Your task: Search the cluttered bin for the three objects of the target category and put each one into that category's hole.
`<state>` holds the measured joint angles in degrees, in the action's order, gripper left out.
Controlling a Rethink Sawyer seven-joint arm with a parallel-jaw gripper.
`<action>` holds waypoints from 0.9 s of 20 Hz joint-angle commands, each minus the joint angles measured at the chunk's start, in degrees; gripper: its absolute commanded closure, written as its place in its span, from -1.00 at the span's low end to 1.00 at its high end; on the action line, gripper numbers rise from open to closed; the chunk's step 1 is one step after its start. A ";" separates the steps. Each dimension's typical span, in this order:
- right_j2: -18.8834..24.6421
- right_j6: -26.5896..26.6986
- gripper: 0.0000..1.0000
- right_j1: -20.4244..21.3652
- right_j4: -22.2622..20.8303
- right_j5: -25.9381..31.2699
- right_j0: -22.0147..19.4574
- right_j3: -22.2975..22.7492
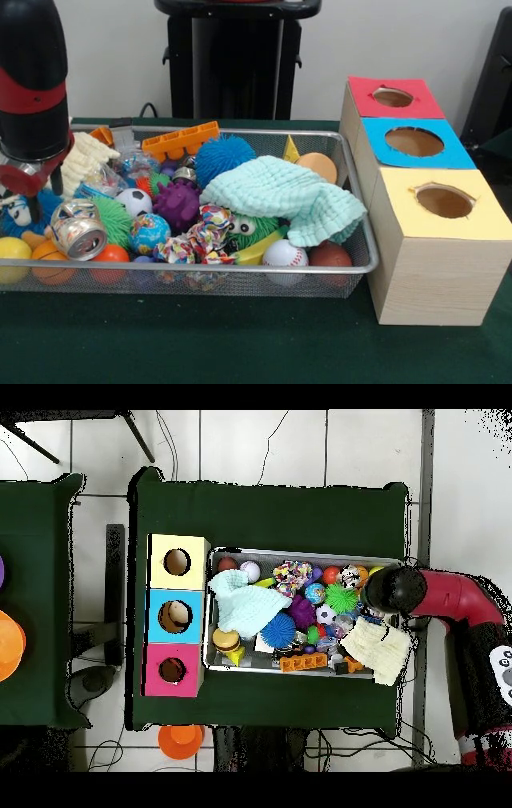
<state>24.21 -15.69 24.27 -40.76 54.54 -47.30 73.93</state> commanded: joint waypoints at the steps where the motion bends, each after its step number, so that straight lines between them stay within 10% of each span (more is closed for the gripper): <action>1: 2.95 10.23 -1.00 -2.70 -3.93 -2.21 -0.51 -0.79; 18: 6.73 12.59 -1.00 -7.85 -3.56 -4.09 -1.92 -5.96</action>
<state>25.82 -15.69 20.31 -41.37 54.24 -48.96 71.28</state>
